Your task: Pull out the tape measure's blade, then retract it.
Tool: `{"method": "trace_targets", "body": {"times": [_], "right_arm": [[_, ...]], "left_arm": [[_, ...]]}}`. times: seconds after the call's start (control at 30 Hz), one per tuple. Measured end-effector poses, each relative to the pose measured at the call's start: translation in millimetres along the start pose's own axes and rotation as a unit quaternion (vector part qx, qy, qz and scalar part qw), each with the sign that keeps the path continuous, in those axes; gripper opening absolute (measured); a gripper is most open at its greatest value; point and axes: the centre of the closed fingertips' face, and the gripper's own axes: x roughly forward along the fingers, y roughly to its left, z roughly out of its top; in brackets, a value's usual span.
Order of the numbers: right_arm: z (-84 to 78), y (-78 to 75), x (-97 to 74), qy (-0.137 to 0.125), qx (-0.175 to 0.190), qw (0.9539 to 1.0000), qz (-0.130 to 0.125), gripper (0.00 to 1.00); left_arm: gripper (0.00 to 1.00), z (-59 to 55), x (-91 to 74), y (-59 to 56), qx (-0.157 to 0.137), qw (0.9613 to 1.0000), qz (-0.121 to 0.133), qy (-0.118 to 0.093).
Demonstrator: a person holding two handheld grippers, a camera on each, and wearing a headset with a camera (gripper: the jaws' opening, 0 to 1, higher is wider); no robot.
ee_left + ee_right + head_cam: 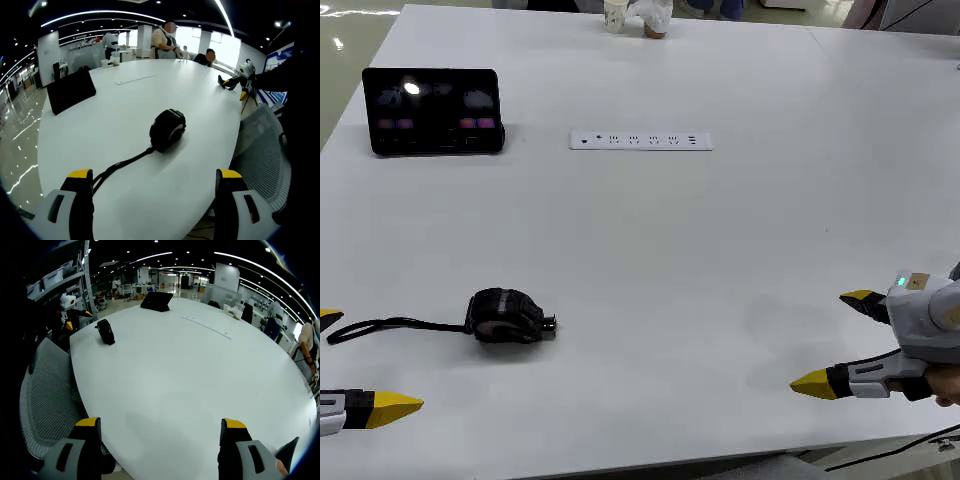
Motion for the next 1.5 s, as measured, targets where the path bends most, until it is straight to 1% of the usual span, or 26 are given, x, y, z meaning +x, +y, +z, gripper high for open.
{"method": "trace_targets", "body": {"times": [0.13,0.27,0.4,0.47,0.5,0.57,0.6,0.73,0.77,0.8,0.93,1.0,1.2,1.37,1.5], "right_arm": [[-4.3,-0.3,-0.3,0.002,0.001,1.0000,-0.001,0.99],[-8.7,-1.2,-0.2,0.006,0.003,1.0000,0.001,0.99],[-11.9,-1.9,-0.8,0.009,0.004,0.9999,0.003,0.99],[-11.7,-3.0,-0.9,0.008,0.001,1.0000,0.001,0.99],[-10.3,-5.6,-0.9,0.005,-0.007,1.0000,-0.004,0.99],[-10.3,-7.5,-0.5,0.005,-0.011,0.9999,-0.007,0.99],[-4.6,-11.8,0.2,-0.009,-0.033,0.9993,-0.016,0.99],[-2.4,-10.7,0.7,-0.013,-0.042,0.9989,-0.016,0.99],[0.3,-11.3,1.1,-0.019,-0.057,0.9980,-0.018,0.99],[1.5,-9.6,1.2,-0.022,-0.062,0.9977,-0.016,0.99],[1.8,-10.7,2.0,-0.018,-0.066,0.9975,-0.017,0.99],[3.0,-11.0,2.9,-0.017,-0.063,0.9978,-0.014,0.99],[11.7,-12.0,5.3,-0.019,-0.079,0.9966,-0.014,0.99],[18.9,-9.8,8.7,-0.023,-0.089,0.9957,-0.009,0.99],[23.8,-6.1,13.2,-0.025,-0.093,0.9954,-0.001,0.99]], "left_arm": [[0.99,1.0,-1.8,1.3,0.004,1.0000,0.001,0.000],[0.99,0.4,-3.3,3.8,0.000,1.0000,0.006,0.000],[0.99,-1.5,-3.1,3.8,-0.003,1.0000,0.008,0.002],[0.99,-3.8,-2.4,4.5,-0.005,0.9999,0.009,0.004],[0.99,-4.3,-2.5,4.2,-0.007,0.9999,0.010,0.005],[0.99,-5.0,-2.4,3.6,-0.007,0.9999,0.009,0.007],[0.99,-5.7,-2.4,3.3,-0.006,0.9999,0.009,0.008],[0.99,-8.0,-2.9,3.0,-0.004,0.9999,0.007,0.012],[0.99,-8.5,-3.3,3.2,-0.002,0.9999,0.007,0.012],[0.99,-8.8,-3.7,3.6,-0.002,0.9999,0.007,0.013],[0.99,-9.9,-4.6,5.2,0.004,0.9999,0.007,0.013],[0.99,-9.8,-4.7,6.1,0.006,0.9999,0.007,0.012],[0.99,-6.7,-3.3,8.4,0.026,0.9996,0.005,0.010],[0.99,-1.0,-0.6,6.6,0.040,0.9991,-0.003,0.009],[0.99,-0.3,2.2,3.2,0.053,0.9984,-0.013,0.015]]}}
